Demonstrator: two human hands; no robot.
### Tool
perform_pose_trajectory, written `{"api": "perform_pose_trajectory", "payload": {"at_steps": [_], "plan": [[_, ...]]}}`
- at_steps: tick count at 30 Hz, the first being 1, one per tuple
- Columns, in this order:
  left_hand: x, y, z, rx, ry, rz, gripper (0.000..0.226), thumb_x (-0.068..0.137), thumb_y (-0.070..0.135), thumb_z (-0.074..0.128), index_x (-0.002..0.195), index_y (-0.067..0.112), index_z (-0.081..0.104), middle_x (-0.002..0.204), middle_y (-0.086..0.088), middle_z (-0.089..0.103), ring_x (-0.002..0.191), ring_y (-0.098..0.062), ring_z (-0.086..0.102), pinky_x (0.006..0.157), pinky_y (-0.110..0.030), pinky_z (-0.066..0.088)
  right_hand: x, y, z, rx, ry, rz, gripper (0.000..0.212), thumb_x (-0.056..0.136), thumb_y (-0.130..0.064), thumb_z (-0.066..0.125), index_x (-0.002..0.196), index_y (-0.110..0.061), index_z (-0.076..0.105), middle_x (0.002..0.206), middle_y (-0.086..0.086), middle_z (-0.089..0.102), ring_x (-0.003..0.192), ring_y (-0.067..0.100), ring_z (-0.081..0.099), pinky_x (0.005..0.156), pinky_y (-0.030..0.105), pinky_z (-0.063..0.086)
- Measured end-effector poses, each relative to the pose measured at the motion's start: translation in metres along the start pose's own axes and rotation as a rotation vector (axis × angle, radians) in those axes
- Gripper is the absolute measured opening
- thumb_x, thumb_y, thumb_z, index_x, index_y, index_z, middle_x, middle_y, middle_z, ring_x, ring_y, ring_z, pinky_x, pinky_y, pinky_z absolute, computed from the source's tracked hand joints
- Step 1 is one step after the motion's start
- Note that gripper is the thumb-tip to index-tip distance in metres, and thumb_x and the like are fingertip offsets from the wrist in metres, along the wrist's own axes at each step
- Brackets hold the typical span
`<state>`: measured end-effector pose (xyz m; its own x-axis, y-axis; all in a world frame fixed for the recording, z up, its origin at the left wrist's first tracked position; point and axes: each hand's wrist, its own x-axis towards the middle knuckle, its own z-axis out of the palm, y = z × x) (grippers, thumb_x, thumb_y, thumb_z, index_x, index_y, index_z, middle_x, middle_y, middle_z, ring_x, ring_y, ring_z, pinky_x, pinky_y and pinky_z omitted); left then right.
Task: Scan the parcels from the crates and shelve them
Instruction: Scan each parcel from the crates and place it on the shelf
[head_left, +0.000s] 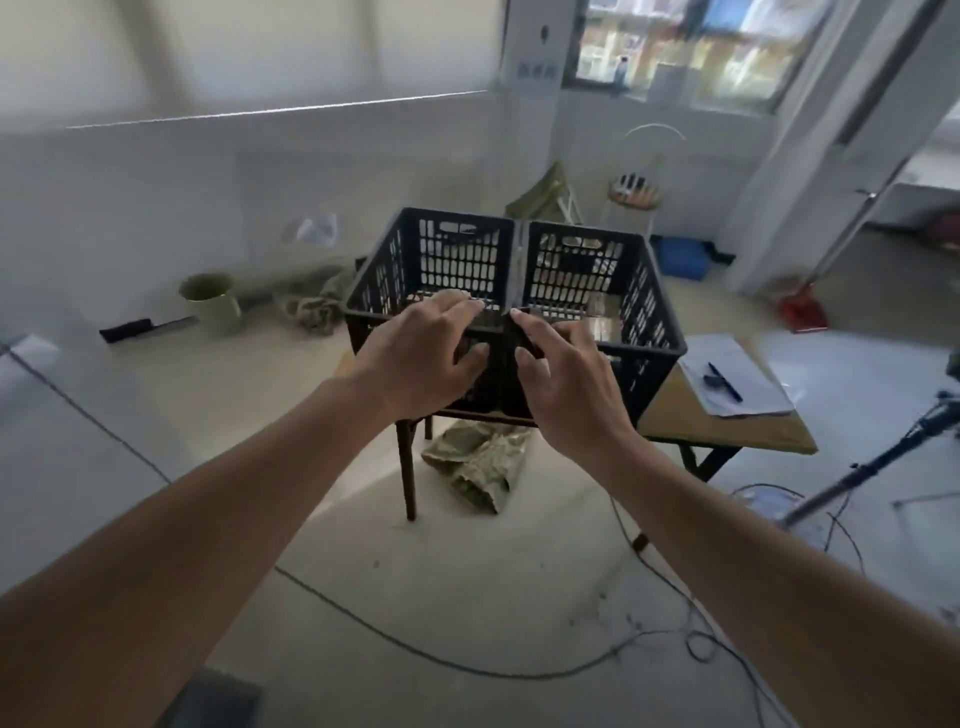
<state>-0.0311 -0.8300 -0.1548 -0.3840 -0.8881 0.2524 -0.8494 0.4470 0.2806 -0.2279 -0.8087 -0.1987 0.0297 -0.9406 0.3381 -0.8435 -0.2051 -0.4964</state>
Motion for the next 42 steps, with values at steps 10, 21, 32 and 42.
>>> {"api": "perform_pose_trajectory", "payload": {"at_steps": [10,21,32,42], "plan": [[0.164,0.033,0.089,-0.061,-0.136,0.14,0.059,0.104,0.043,0.056,0.156,0.016,0.047,0.159,0.001,0.046,0.141,-0.021,0.05,0.111,-0.038,0.045,0.075,0.137,-0.013,-0.013,0.12,0.271,0.048,0.11,-0.043,0.048,0.158,-0.038,0.046,0.138,0.011,0.052,0.117,0.038,0.062,0.1,0.055,0.054],[0.323,0.082,0.22,-0.076,-0.335,0.04,0.059,0.104,0.041,0.058,0.157,0.019,0.044,0.159,0.002,0.044,0.141,-0.02,0.049,0.11,-0.036,0.044,0.174,0.312,-0.011,0.057,0.093,0.364,0.048,0.11,-0.039,0.05,0.158,-0.039,0.046,0.133,0.007,0.051,0.113,0.033,0.06,0.101,0.053,0.053],[0.416,0.084,0.309,-0.137,-0.48,-0.019,0.063,0.102,0.038,0.062,0.159,0.021,0.04,0.16,-0.003,0.039,0.132,-0.025,0.056,0.099,-0.036,0.053,0.24,0.38,0.003,-0.015,0.072,0.376,0.051,0.108,-0.047,0.042,0.159,-0.041,0.044,0.138,0.006,0.051,0.11,0.03,0.059,0.095,0.048,0.057],[0.462,0.075,0.39,-0.08,-0.728,-0.089,0.087,0.095,0.052,0.069,0.163,0.049,0.016,0.171,-0.019,0.008,0.154,-0.047,0.023,0.117,-0.062,0.04,0.276,0.418,0.021,-0.083,0.089,0.409,0.049,0.111,-0.04,0.047,0.16,-0.04,0.043,0.143,0.009,0.049,0.116,0.032,0.057,0.093,0.049,0.058]]}}
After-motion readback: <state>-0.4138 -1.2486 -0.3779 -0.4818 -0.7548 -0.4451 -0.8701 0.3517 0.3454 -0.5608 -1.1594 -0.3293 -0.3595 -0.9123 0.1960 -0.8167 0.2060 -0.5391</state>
